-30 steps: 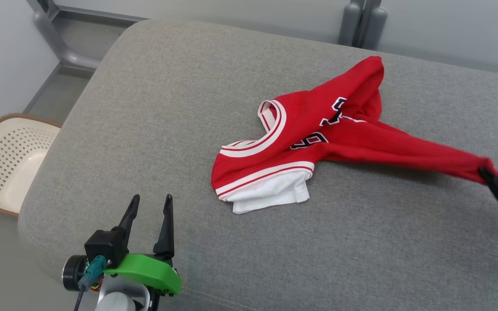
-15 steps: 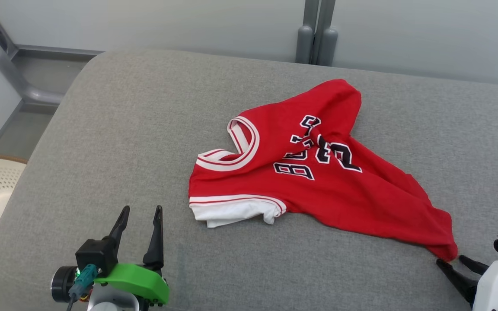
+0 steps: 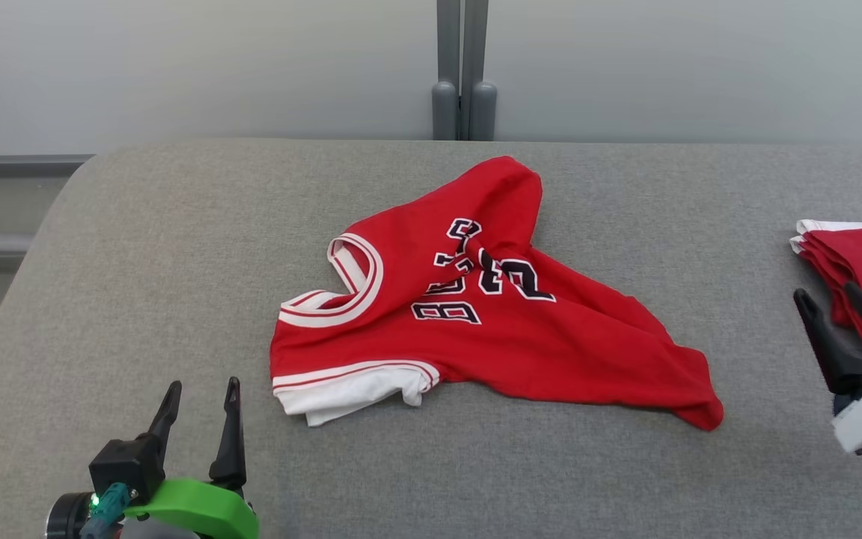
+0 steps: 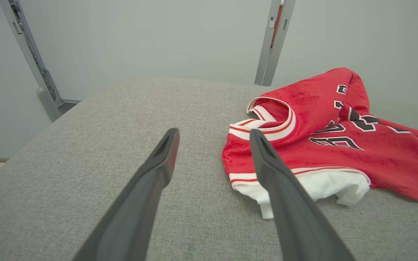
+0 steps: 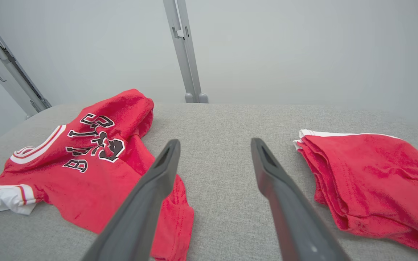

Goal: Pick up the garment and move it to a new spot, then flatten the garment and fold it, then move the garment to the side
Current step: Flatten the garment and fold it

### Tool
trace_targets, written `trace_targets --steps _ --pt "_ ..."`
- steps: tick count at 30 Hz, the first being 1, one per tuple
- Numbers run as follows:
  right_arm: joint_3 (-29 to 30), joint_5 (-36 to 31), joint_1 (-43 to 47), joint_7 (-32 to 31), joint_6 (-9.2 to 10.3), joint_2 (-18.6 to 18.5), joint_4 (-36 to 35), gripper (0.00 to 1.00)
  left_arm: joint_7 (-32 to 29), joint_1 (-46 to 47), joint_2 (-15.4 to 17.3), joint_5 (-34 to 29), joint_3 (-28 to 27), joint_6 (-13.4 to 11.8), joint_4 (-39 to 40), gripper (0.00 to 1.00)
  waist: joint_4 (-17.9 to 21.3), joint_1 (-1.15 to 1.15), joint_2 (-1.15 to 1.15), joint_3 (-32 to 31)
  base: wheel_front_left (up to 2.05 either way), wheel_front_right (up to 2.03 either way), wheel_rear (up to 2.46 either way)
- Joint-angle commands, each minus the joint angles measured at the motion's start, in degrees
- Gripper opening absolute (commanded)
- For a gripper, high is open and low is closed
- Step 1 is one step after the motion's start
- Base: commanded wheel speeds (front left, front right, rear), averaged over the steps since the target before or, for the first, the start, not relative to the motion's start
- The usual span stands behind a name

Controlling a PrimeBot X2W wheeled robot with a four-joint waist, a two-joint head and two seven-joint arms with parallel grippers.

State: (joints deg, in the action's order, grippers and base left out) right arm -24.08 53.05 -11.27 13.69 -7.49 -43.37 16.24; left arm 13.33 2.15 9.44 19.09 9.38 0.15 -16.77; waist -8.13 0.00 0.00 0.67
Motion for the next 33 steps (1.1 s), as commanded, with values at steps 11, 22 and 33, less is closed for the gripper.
trace_targets --steps 11,22,33 --pt "14.98 -13.56 6.53 1.51 -0.01 17.63 -6.58 1.0 -0.91 -0.93 0.52 1.19 -0.02 -0.79 1.76 1.0 3.24 0.0 0.0 -0.33 0.0 0.0 0.0" --pt "15.87 -16.23 5.16 1.53 0.0 19.5 -7.17 1.0 -16.84 -0.39 -1.31 6.55 3.27 1.54 -3.54 1.0 4.32 0.0 0.0 2.43 0.0 0.0 0.0" --pt "14.84 -16.32 3.36 1.5 -0.01 19.5 -6.43 1.0 -25.91 5.9 -1.96 9.91 2.4 -0.52 -7.42 1.0 6.92 0.0 0.0 5.41 0.0 0.0 0.0"
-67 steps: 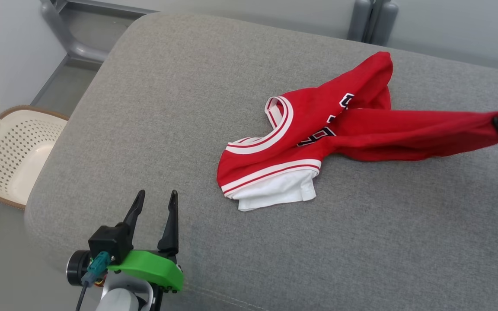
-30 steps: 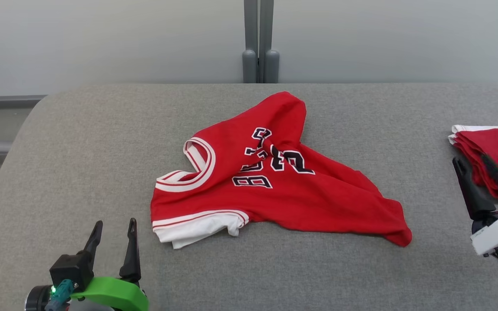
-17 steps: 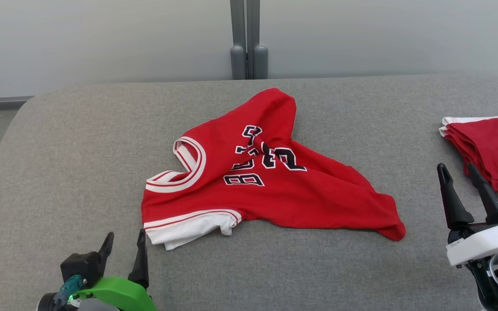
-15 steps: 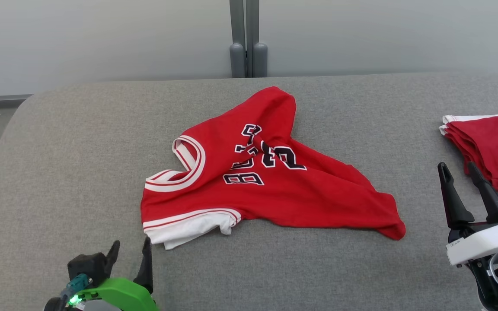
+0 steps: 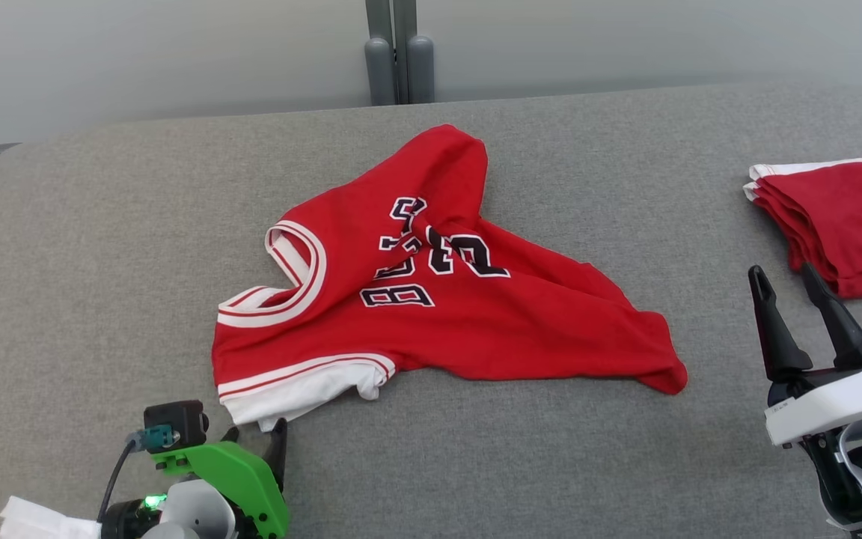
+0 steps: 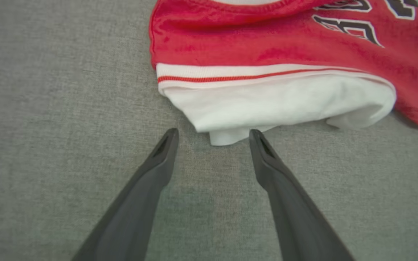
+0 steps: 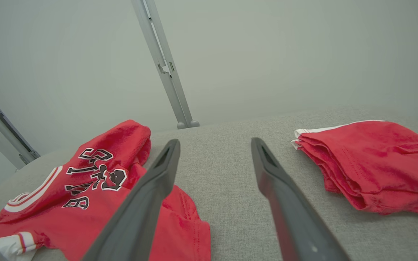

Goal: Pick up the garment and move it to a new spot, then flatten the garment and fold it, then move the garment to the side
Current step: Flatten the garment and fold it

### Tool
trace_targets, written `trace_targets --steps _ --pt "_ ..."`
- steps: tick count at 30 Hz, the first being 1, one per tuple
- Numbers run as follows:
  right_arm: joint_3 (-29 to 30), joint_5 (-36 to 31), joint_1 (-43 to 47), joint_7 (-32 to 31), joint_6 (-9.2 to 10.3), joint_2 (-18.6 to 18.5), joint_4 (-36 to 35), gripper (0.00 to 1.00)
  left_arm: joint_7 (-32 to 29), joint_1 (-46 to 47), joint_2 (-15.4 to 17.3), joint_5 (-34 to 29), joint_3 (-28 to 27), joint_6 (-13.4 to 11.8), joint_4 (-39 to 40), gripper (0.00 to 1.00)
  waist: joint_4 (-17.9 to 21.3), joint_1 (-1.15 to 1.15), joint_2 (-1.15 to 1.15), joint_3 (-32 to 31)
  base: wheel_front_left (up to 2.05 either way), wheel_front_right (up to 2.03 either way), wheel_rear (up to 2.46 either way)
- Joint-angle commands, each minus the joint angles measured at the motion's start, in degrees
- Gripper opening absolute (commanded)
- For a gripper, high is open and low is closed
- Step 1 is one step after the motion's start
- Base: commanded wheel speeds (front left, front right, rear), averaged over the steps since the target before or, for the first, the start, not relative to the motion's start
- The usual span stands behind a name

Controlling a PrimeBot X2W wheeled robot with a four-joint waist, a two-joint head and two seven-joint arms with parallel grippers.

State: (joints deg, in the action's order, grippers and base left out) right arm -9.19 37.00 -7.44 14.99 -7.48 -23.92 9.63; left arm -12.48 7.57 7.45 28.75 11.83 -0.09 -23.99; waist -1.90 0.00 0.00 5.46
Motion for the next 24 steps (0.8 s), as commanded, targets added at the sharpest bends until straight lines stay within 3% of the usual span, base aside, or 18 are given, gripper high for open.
trace_targets --steps 1,7,8,10,11,12,13,18,24 --pt "-0.05 -0.22 -0.63 0.21 -0.02 0.08 0.3 1.0 -0.78 0.97 0.05 0.51 -0.05 -0.28 -0.67 1.0 0.9 0.0 0.0 0.8 0.0 0.0 0.0" --pt "0.01 0.05 -0.98 0.22 -0.02 0.36 0.75 1.0 -1.74 2.88 -0.06 1.14 -0.02 -0.6 -2.97 1.0 1.55 0.0 0.0 1.31 0.0 0.0 0.0" --pt "0.06 0.04 -0.96 0.22 -0.02 0.37 0.83 1.0 -2.2 3.1 -0.17 1.35 0.2 -0.47 -3.55 0.96 1.53 0.0 0.0 1.34 0.0 0.0 0.0" --pt "0.08 0.05 -1.0 0.23 -0.02 0.47 0.96 1.0 -2.93 3.51 -0.33 1.62 0.39 -0.47 -4.58 0.64 1.41 0.0 0.0 1.4 0.0 0.0 0.0" --pt "0.11 0.03 -1.03 0.23 -0.02 0.53 1.04 1.0 -3.18 3.65 -0.25 1.54 0.57 -0.37 -5.14 0.42 1.3 0.0 0.0 1.37 0.0 0.0 0.0" --pt "0.12 0.01 -1.07 0.23 -0.02 0.58 1.09 1.0 -3.42 3.79 -0.27 1.56 0.83 -0.07 -5.72 0.07 1.12 0.0 0.0 1.31 0.0 0.0 0.0" --pt "0.11 0.02 -1.12 0.23 -0.02 0.61 1.08 1.0 -3.52 3.85 -0.32 1.78 0.94 0.07 -6.06 0.0 0.96 0.0 0.0 1.27 0.0 0.0 0.0" --pt "0.48 0.02 -0.73 0.23 -0.02 0.45 1.23 1.0 -3.53 3.76 0.5 1.8 1.63 1.5 -6.31 0.0 -0.37 0.0 0.0 0.54 0.0 0.0 0.0" --pt "0.97 0.36 1.08 0.14 -0.02 -0.09 1.65 1.0 -4.28 0.62 2.94 0.9 1.71 0.94 -0.92 0.0 -2.54 0.0 0.0 -0.92 0.0 0.0 0.0"
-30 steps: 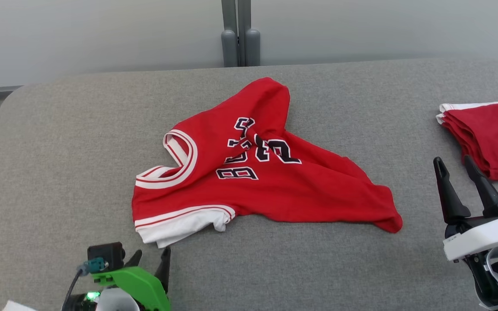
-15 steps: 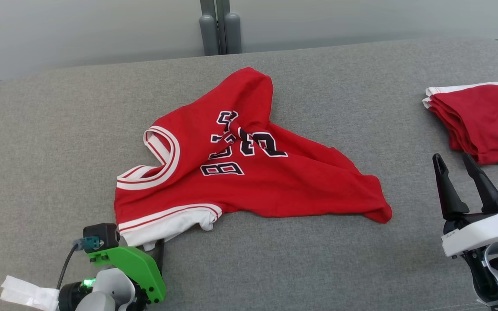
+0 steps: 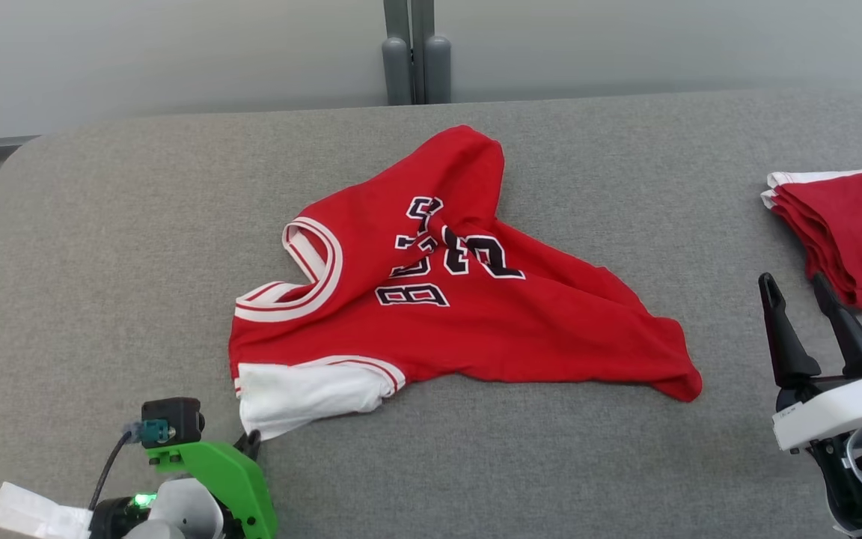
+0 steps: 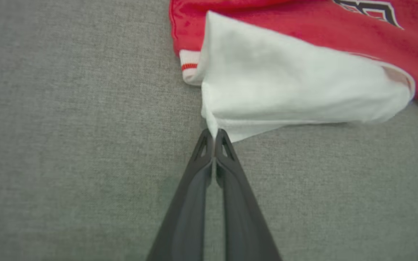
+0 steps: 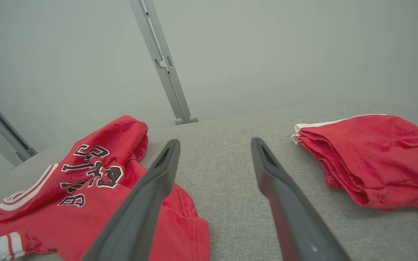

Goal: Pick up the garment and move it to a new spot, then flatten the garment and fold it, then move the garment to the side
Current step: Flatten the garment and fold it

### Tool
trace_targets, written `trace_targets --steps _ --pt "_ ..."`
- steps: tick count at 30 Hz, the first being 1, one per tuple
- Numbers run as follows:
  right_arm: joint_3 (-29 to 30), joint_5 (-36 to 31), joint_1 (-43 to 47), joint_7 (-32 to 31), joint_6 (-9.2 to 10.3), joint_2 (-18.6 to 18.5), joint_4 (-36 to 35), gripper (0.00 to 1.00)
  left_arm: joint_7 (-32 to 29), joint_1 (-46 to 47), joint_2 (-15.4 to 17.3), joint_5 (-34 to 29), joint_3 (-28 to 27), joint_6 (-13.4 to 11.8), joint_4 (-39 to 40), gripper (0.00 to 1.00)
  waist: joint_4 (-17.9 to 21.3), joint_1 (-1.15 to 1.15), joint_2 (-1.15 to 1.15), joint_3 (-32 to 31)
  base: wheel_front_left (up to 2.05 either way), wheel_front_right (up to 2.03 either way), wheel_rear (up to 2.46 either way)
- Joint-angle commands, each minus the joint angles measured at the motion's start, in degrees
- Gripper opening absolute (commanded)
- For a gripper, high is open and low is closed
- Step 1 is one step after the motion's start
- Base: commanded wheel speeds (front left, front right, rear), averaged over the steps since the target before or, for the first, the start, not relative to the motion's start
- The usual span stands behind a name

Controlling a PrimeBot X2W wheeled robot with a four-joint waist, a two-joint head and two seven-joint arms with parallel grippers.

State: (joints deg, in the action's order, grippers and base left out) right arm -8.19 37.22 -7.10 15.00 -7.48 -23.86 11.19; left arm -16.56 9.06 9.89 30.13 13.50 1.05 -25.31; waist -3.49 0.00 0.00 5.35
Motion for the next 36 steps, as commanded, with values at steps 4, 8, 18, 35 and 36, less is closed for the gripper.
trace_targets --steps 4,8,18,35,36 --pt "-0.11 0.61 1.96 -0.33 -0.02 -0.68 0.45 1.0 -2.79 -4.49 2.33 -0.12 0.06 -1.24 4.84 0.0 -2.07 0.0 0.0 -1.68 0.0 0.0 0.0" --pt "-0.43 1.1 2.61 -1.14 -0.02 -0.92 0.76 1.0 -5.56 -7.88 3.58 0.57 -0.15 -2.35 8.62 0.0 -2.56 0.0 0.0 -2.06 0.0 0.0 0.0" --pt "-1.11 0.78 3.35 -2.35 -0.02 -0.44 0.99 1.0 -6.78 -12.13 4.16 0.31 -0.1 -4.41 13.47 1.0 -2.22 0.0 0.0 -3.47 0.0 0.0 0.0" --pt "2.82 -9.77 6.36 0.21 -0.02 4.71 -0.57 1.0 23.57 -11.52 6.11 -8.92 -3.72 -6.58 21.83 1.0 0.39 0.0 0.0 -7.48 0.0 0.0 0.0" --pt "3.12 -10.25 6.7 0.23 -0.02 5.07 -0.56 1.0 25.2 -11.68 5.94 -8.98 -3.98 -6.62 22.01 1.0 0.51 0.0 0.0 -7.67 0.0 0.0 0.0"
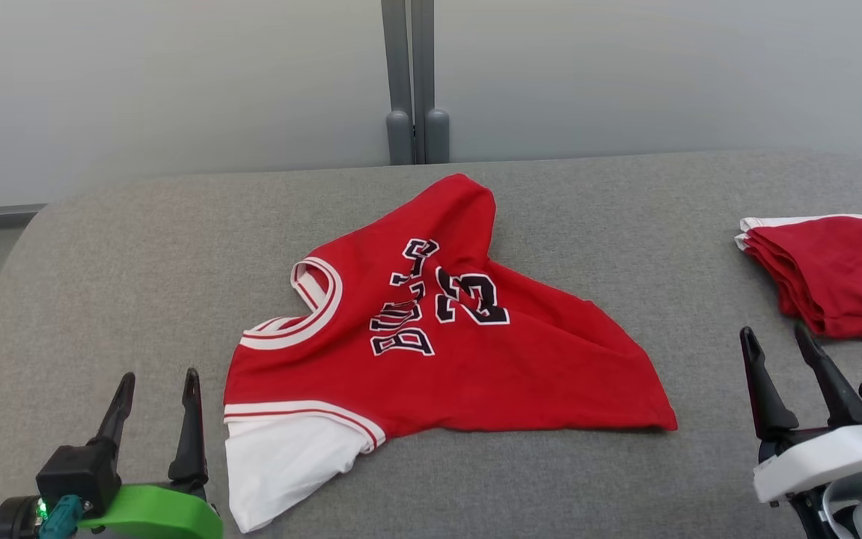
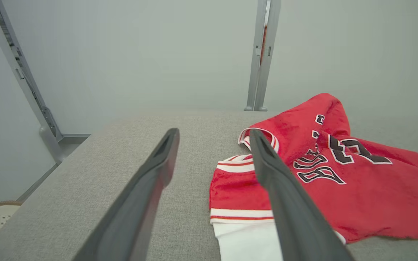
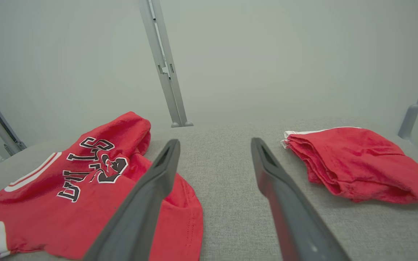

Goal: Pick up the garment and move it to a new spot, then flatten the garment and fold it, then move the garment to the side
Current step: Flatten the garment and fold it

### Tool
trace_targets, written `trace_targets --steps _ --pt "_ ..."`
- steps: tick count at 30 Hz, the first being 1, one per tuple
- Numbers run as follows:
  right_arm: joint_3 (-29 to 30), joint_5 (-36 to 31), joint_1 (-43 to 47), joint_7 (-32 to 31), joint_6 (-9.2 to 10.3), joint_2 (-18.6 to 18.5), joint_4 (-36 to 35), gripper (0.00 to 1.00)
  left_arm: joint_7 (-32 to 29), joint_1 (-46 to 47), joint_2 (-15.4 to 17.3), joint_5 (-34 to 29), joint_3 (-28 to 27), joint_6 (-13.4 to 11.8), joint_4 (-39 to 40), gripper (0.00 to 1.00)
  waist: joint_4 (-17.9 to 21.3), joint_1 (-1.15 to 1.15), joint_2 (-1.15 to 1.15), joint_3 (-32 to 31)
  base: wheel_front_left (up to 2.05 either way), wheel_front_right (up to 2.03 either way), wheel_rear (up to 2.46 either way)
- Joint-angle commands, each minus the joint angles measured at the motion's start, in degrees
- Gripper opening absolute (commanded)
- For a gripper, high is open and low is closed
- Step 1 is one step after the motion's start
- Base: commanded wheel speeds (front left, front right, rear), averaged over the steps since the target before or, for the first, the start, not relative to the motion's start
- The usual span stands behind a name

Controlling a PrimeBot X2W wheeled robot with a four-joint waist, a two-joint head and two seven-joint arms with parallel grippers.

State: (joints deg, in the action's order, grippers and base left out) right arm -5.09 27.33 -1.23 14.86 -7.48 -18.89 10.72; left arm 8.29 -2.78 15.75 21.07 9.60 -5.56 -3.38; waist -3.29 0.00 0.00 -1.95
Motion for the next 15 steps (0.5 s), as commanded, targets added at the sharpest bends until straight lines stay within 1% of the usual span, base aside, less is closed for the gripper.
trace_targets --steps 1,3,7,8,11,12,15 --pt "0.56 -0.75 1.19 0.36 -0.02 0.5 0.0 1.0 1.8 -0.22 0.34 -0.31 -0.06 0.39 0.06 1.0 0.51 0.0 0.0 -0.55 0.0 0.0 0.0" --pt "0.93 -1.47 1.93 0.34 -0.02 1.18 0.11 1.0 3.69 -0.91 0.35 -0.67 -0.06 0.69 -0.23 1.0 0.86 0.0 0.0 -0.91 0.0 0.0 0.0" --pt "1.01 -2.57 3.38 0.36 -0.02 2.26 0.06 1.0 5.62 -1.87 -0.22 -1.12 -0.04 1.18 -1.26 1.0 1.52 0.0 0.0 -1.23 0.0 0.0 0.0" --pt "0.87 -2.86 3.49 0.36 -0.02 2.52 -0.03 1.0 5.99 -2.12 -0.31 -1.22 0.07 1.65 -1.5 1.0 1.66 0.0 0.0 -1.22 0.0 0.0 0.0" --pt "0.69 -3.46 3.81 0.37 -0.02 3.0 0.19 1.0 6.51 -3.04 -0.82 -1.88 0.21 2.18 -2.95 1.0 1.98 0.0 0.0 -1.1 0.0 0.0 0.0" --pt "0.58 -3.66 3.68 0.37 -0.02 3.19 0.5 1.0 6.87 -2.76 -1.58 -2.21 -0.04 2.23 -3.59 1.0 2.09 0.0 0.0 -0.97 0.0 0.0 0.0" --pt "0.65 -3.79 3.56 0.37 -0.02 3.11 0.73 1.0 6.91 -2.22 -1.94 -2.63 -0.65 2.56 -3.62 1.0 1.94 0.0 0.0 -0.85 0.0 0.0 0.0"
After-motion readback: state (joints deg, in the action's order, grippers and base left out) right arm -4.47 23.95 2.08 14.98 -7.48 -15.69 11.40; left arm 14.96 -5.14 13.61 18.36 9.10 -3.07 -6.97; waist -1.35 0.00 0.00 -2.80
